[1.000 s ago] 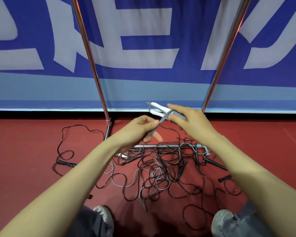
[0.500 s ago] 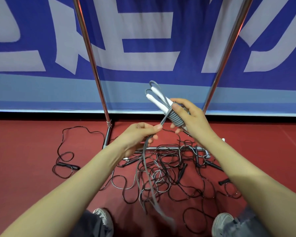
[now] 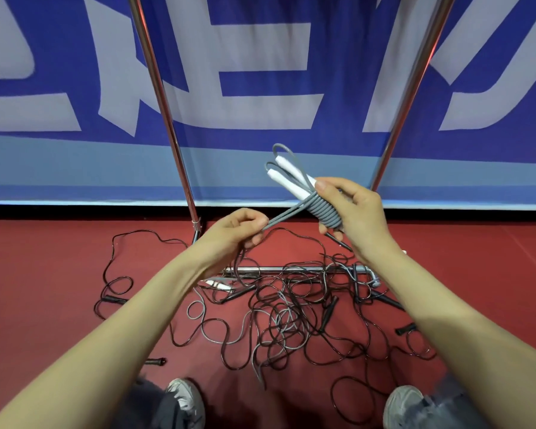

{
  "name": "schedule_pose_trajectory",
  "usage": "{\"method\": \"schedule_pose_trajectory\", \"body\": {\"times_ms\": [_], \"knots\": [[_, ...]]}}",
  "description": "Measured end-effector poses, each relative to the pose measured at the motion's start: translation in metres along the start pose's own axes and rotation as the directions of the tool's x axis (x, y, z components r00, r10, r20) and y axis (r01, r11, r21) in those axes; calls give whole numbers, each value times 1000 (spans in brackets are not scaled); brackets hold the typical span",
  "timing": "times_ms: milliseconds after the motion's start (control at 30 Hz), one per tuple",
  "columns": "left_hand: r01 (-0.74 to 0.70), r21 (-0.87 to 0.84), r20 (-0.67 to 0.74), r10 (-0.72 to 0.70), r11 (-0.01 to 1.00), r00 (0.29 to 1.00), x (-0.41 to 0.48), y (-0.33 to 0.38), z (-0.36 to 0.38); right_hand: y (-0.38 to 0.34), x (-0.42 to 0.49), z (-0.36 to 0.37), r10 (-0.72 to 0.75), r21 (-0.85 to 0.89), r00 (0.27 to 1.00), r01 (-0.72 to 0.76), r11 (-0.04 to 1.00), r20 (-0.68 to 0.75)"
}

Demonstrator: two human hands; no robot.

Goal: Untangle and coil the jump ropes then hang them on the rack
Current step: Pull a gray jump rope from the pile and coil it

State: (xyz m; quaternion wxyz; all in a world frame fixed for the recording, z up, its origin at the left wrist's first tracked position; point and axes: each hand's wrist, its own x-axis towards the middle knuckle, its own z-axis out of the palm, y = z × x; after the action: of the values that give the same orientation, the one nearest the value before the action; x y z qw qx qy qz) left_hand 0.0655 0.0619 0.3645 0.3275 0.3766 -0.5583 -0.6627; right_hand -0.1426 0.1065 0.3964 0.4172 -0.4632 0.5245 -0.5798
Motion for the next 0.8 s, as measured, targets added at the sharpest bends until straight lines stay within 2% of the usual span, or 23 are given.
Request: {"method": "schedule_pose_trajectory", "body": {"times_ms": [100,167,233,267,333,367,433,500,567,600,700,800], "knots": [[-25,-13,-7,25,1000,1000,3,-4,-5,-4,-2,3,-9,55,994,3,998,113],[-63,126,15,62,990,998,2,-6,-5,-7,-4,2,37,19,957,-45,999,288],[-136,307,35,132,942,991,0,-5,-5,-8,-6,0,137,-111,865,-95,989,482],[-162,342,57,152,926,987,0,-2,-6,-8,-7,-2,190,-192,812,-98,976,552],[-120,278,67,105,953,992,2,5,-6,-6,-9,-3,279,-366,737,-45,929,616],[-104,259,71,88,960,994,4,8,-6,-4,-10,-3,314,-450,725,-7,893,613],[-107,313,67,90,944,994,5,12,-2,2,-9,-2,349,-606,744,94,790,570],[-132,396,75,112,909,991,3,14,5,8,-8,-3,343,-753,763,272,598,548],[-168,446,48,163,879,985,-4,16,13,11,-8,-1,310,-814,777,409,413,547],[-189,464,27,200,865,979,-6,17,15,12,-7,0,274,-827,799,429,365,535],[-221,485,-21,263,846,965,-13,21,20,15,-2,-1,112,-856,896,365,366,430],[-82,296,-65,106,952,992,-12,20,24,15,1,-3,15,-877,942,305,371,334]]}}
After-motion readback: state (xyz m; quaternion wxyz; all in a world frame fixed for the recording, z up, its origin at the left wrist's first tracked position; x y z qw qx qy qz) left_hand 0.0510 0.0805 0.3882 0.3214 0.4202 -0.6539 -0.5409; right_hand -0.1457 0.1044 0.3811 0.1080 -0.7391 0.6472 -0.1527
